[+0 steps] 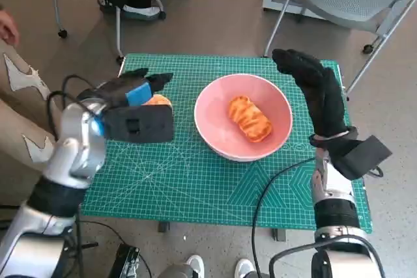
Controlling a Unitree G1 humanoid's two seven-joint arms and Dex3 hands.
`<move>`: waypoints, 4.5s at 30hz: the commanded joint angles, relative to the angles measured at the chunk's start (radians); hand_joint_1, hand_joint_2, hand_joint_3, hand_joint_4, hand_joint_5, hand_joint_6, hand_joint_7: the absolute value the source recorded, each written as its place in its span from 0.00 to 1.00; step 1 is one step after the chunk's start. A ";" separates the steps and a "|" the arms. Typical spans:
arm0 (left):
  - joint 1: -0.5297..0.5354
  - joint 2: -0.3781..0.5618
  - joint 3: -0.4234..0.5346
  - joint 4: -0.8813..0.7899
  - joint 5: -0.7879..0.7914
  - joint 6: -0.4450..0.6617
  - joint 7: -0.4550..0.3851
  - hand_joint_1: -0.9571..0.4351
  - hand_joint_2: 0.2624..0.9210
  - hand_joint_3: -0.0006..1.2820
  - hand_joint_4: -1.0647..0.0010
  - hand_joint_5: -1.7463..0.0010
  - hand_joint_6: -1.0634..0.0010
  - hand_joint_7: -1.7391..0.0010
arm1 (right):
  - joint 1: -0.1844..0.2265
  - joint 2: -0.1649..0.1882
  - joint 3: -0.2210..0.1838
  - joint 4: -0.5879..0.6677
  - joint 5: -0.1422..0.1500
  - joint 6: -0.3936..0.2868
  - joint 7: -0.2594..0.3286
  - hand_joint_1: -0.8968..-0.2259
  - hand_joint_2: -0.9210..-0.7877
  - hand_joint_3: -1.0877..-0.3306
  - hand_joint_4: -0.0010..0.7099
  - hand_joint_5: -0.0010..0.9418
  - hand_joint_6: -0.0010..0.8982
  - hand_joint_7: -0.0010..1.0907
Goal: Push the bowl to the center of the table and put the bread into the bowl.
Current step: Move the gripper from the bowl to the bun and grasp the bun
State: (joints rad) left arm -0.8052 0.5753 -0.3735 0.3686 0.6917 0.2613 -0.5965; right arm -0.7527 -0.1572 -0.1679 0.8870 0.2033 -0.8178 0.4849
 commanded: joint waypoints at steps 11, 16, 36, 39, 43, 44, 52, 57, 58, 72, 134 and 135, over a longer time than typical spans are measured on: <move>-0.177 -0.094 -0.077 0.356 0.025 -0.014 0.059 0.63 0.64 0.00 1.00 1.00 0.88 1.00 | 0.038 -0.021 -0.010 -0.018 0.005 0.019 0.004 0.34 0.00 0.33 0.23 0.00 0.00 0.42; -0.222 -0.123 -0.092 0.459 0.022 -0.025 0.091 0.64 0.64 0.00 1.00 1.00 0.88 1.00 | 0.042 -0.023 -0.011 -0.023 0.006 0.022 0.001 0.34 0.00 0.32 0.23 0.00 0.00 0.42; -0.361 -0.220 -0.178 0.808 0.041 -0.071 0.204 0.64 0.65 0.00 1.00 1.00 0.88 1.00 | 0.060 -0.023 -0.015 -0.045 -0.003 0.017 -0.028 0.35 0.00 0.32 0.23 0.00 0.00 0.42; -0.371 -0.228 -0.189 0.835 0.043 -0.072 0.207 0.64 0.65 0.01 1.00 1.00 0.88 1.00 | 0.063 -0.022 -0.015 -0.050 -0.004 0.016 -0.032 0.35 0.00 0.32 0.23 0.00 0.00 0.42; -0.380 -0.233 -0.198 0.859 0.048 -0.077 0.206 0.63 0.66 0.01 1.00 1.00 0.88 1.00 | 0.066 -0.023 -0.016 -0.052 -0.005 0.014 -0.037 0.35 0.00 0.33 0.23 0.00 0.00 0.42; -0.382 -0.235 -0.200 0.865 0.049 -0.078 0.206 0.62 0.66 0.01 1.00 1.00 0.89 1.00 | 0.067 -0.023 -0.016 -0.053 -0.005 0.013 -0.038 0.35 0.00 0.33 0.23 0.00 0.00 0.42; -0.388 -0.244 -0.214 0.906 0.053 -0.094 0.213 0.60 0.66 0.01 1.00 1.00 0.89 1.00 | 0.070 -0.024 -0.017 -0.050 -0.009 0.009 -0.047 0.35 0.00 0.33 0.23 0.00 0.00 0.42; -0.389 -0.247 -0.223 0.930 0.059 -0.107 0.215 0.60 0.66 0.01 1.00 1.00 0.89 1.00 | 0.072 -0.024 -0.017 -0.050 -0.013 0.005 -0.054 0.35 0.00 0.33 0.23 0.00 0.00 0.42; -0.390 -0.247 -0.224 0.932 0.060 -0.108 0.216 0.60 0.66 0.01 1.00 1.00 0.89 1.00 | 0.072 -0.024 -0.017 -0.050 -0.013 0.005 -0.055 0.35 0.00 0.33 0.23 0.00 0.00 0.42; -0.398 -0.267 -0.251 0.976 0.069 -0.133 0.223 0.60 0.68 0.01 0.84 0.68 0.89 1.00 | 0.084 -0.029 -0.016 -0.063 -0.011 0.005 -0.057 0.34 0.00 0.32 0.23 0.00 0.00 0.42; -0.365 -0.309 -0.275 1.005 0.109 -0.124 0.411 0.69 1.00 0.09 0.43 0.29 0.43 0.30 | 0.139 -0.052 -0.036 -0.152 0.015 0.058 -0.065 0.33 0.00 0.34 0.24 0.00 0.04 0.38; -0.365 -0.308 -0.274 1.005 0.108 -0.124 0.411 0.69 1.00 0.09 0.44 0.29 0.44 0.30 | 0.138 -0.050 -0.035 -0.151 0.014 0.057 -0.066 0.33 0.00 0.34 0.24 0.00 0.04 0.38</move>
State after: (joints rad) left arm -1.1818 0.2611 -0.6539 1.3673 0.8065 0.1409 -0.1842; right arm -0.6253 -0.2169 -0.2013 0.7198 0.2055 -0.7783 0.4258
